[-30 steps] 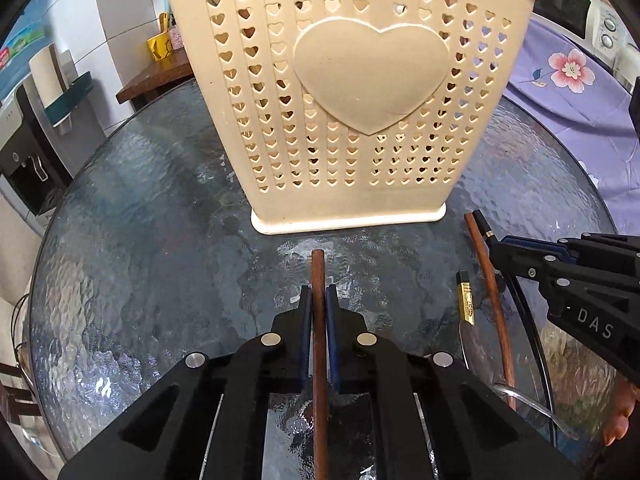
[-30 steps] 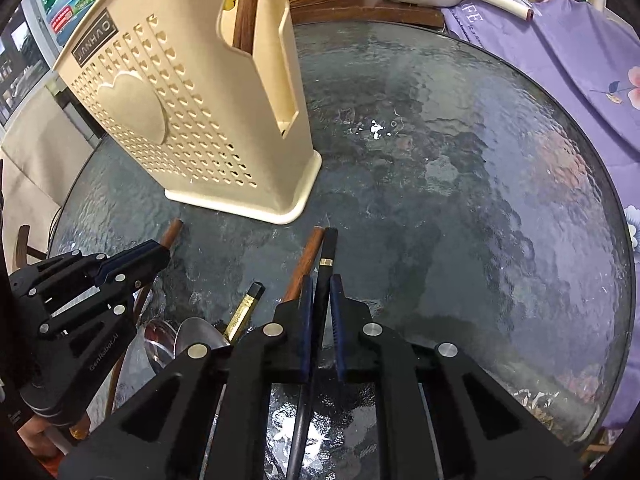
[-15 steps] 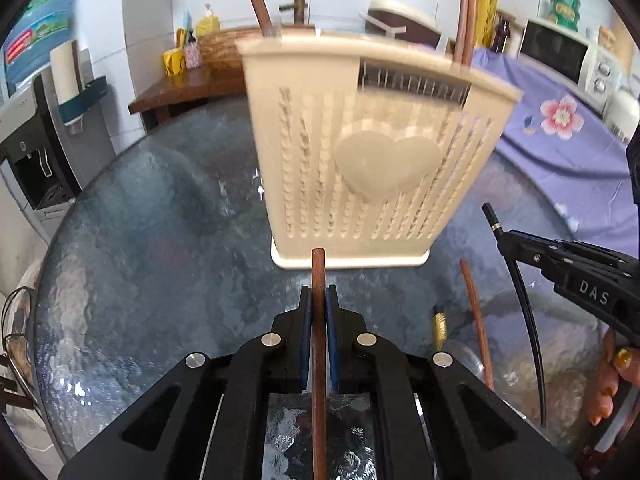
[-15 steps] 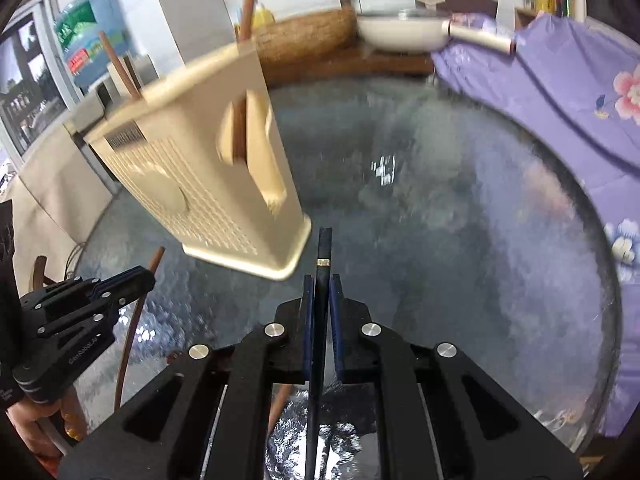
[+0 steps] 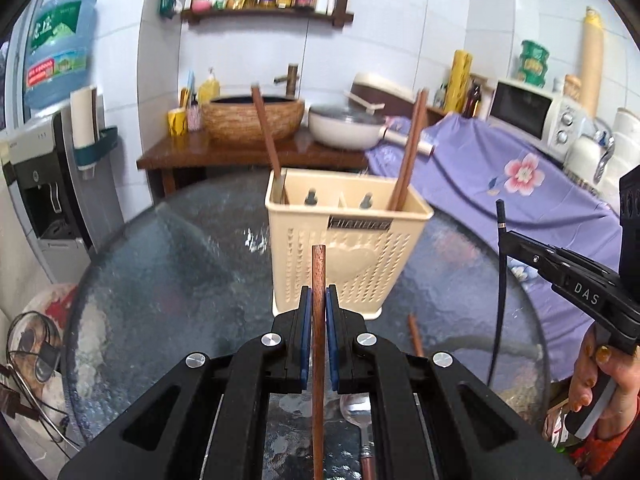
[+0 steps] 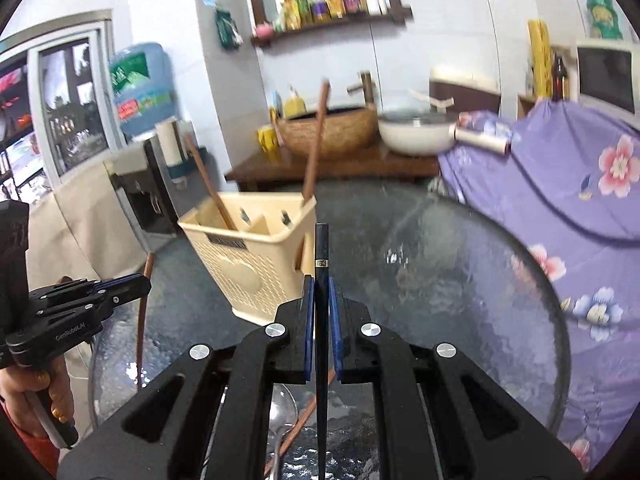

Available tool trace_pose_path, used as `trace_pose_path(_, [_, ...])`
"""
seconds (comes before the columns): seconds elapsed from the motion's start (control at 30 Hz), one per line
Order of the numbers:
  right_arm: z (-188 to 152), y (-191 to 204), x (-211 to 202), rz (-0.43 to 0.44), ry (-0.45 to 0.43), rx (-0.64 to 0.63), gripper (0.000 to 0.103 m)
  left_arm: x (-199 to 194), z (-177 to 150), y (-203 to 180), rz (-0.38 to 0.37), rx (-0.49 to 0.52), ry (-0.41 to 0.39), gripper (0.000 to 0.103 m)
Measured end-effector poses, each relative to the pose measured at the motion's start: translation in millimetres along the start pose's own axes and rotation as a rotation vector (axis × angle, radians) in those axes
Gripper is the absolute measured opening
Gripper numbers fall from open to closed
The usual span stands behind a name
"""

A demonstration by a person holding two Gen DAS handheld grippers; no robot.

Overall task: Organize utensils
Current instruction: 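Carry both chopsticks to the holder and release them inside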

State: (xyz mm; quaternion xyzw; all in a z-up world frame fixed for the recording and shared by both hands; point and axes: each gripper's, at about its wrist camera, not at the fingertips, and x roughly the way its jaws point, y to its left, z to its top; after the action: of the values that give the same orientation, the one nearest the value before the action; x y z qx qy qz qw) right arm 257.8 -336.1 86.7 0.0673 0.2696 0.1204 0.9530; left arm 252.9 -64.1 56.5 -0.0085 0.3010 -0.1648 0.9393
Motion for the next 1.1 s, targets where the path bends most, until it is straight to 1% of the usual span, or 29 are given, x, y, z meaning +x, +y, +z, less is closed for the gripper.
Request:
trace_pose_path(0.1, [3.7,8.1,-21.9,0.014,-0.046,-0.031,0.008,-12.3,2.5,-2.9,-0.01,0.007,-0.03,0.007])
trace_pose_path(0.27, [3.4,19.1,-42.9,0.033,-0.072,-0.067,0.008,-27.9,3.1,-7.9,-0.018,0.02,-0.063,0.007])
trace_pose_path(0.47, [11.9,24.6,-59.1,0.061,-0.106,-0.071,0.008,-43.0,10.1,-10.9,-0.021,0.033,-0.099,0.007])
trace_pose_path(0.77, [27.0,39.1,-56.0,0.074,-0.1,-0.108,0.008,-50.4,23.5,-16.9,-0.012,0.064,-0.123,0.007])
trace_pose_path(0.93, [40.3,37.4,-49.7,0.107,-0.066,-0.08,0.008,-50.2,33.2,-18.0,-0.038,0.062,-0.118,0.007])
trace_pose_path(1.1, [59.2,37.7,-49.7,0.137,-0.062,-0.073,0.008,-55.4,50.2,-21.3,-0.05,0.082,-0.131,0.007])
